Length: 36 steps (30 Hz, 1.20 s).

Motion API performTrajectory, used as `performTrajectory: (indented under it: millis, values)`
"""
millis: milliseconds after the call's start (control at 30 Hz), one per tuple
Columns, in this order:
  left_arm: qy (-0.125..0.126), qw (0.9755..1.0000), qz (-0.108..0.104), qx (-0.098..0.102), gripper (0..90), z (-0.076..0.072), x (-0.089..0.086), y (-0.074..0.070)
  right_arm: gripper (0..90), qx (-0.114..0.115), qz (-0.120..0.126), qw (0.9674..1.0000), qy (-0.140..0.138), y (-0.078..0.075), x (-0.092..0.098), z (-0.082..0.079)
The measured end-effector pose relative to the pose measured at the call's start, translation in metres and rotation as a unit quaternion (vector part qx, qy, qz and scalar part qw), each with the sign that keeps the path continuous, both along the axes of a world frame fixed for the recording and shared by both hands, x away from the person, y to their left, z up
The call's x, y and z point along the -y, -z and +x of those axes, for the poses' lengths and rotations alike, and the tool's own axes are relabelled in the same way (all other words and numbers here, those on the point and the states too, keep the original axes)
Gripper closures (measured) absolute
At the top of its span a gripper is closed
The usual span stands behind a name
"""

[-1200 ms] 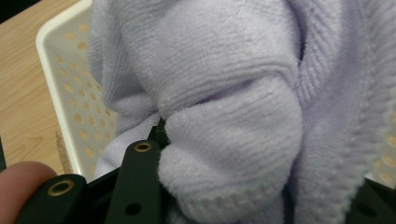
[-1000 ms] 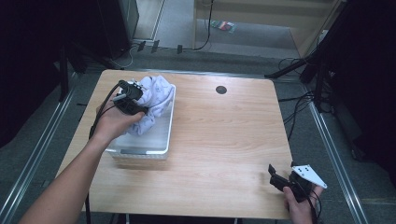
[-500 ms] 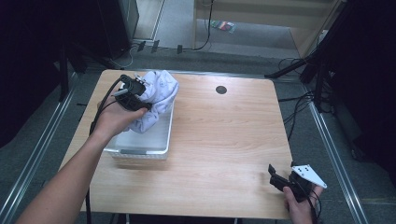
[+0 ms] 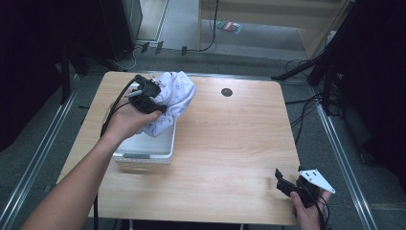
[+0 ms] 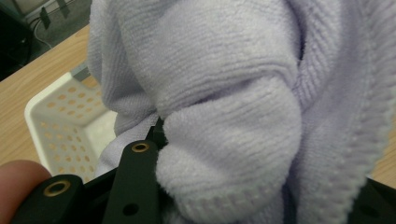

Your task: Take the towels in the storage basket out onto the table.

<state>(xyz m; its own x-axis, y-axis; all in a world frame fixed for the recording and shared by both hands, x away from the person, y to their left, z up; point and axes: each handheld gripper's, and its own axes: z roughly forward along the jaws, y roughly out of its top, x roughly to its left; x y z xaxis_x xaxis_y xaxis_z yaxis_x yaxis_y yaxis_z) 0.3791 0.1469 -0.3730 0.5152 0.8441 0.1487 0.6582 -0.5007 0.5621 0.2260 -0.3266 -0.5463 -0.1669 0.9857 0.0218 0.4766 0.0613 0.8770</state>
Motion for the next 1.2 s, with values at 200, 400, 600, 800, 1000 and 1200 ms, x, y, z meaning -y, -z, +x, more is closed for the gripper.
performTrajectory:
  millis: [200, 400, 600, 800, 1000, 1200]
  values:
    - [0.014, 0.9999, -0.001, -0.002, 57.9, 0.0, 0.014, -0.001, 13.4, 0.0, 0.0, 1.0, 0.0, 0.0, 0.0, 0.0]
    - [0.017, 0.9998, -0.011, -0.004, 57.6, 0.0, 0.029, 0.002, 13.4, 0.001, 0.0, 1.0, 0.0, 0.0, 0.0, 0.0]
    - [0.015, 0.9995, -0.023, -0.013, 57.3, 0.001, 0.04, 0.003, 13.4, 0.001, 0.001, 1.0, 0.0, 0.0, 0.0, 0.0]
    - [0.016, 0.999, -0.032, -0.026, 57.2, 0.001, 0.052, 0.003, 13.4, 0.001, 0.001, 1.0, 0.0, 0.0, 0.0, 0.0]
    - [0.025, 0.9985, -0.035, -0.034, 57.2, 0.0, 0.069, 0.007, 13.4, 0.002, 0.001, 1.0, 0.0, 0.0, 0.0, 0.0]
    - [0.034, 0.9978, -0.039, -0.042, 57.0, -0.002, 0.085, 0.01, 13.4, 0.002, 0.002, 1.0, -0.001, 0.0, 0.001, -0.001]
